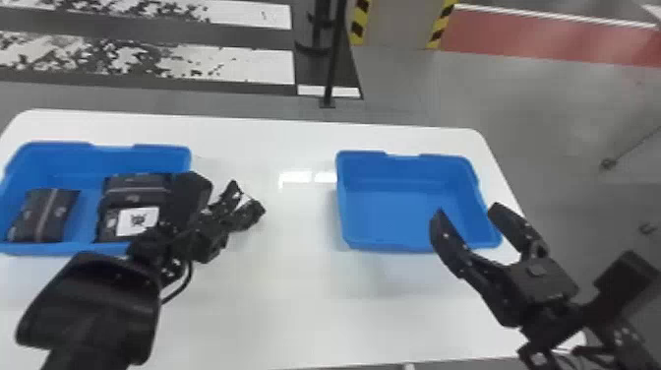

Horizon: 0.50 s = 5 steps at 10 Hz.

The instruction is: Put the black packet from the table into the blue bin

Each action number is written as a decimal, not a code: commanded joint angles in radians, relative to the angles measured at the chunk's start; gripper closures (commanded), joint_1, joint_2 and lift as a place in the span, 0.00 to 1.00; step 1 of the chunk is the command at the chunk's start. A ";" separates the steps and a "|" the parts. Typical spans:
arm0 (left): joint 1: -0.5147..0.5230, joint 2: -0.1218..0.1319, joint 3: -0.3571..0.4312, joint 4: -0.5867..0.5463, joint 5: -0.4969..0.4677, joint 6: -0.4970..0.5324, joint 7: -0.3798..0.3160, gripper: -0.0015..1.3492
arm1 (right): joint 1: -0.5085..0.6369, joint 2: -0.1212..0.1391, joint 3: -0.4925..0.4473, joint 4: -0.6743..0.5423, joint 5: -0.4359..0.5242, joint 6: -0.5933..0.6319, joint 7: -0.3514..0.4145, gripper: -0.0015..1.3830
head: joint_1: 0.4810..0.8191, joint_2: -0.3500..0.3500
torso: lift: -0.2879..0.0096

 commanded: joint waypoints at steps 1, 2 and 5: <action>0.037 0.009 -0.009 -0.112 0.031 0.010 0.002 0.90 | 0.000 0.000 0.000 -0.001 -0.001 0.000 0.000 0.13 | 0.63 0.26 | 0.60; 0.078 0.013 0.007 -0.200 0.083 0.015 0.002 0.90 | 0.000 0.000 0.000 -0.001 -0.003 -0.002 0.000 0.13 | 0.63 0.25 | 0.60; 0.208 0.021 0.137 -0.460 0.169 -0.019 0.002 0.90 | 0.002 0.000 0.000 -0.001 -0.003 -0.002 0.000 0.13 | 0.63 0.26 | 0.60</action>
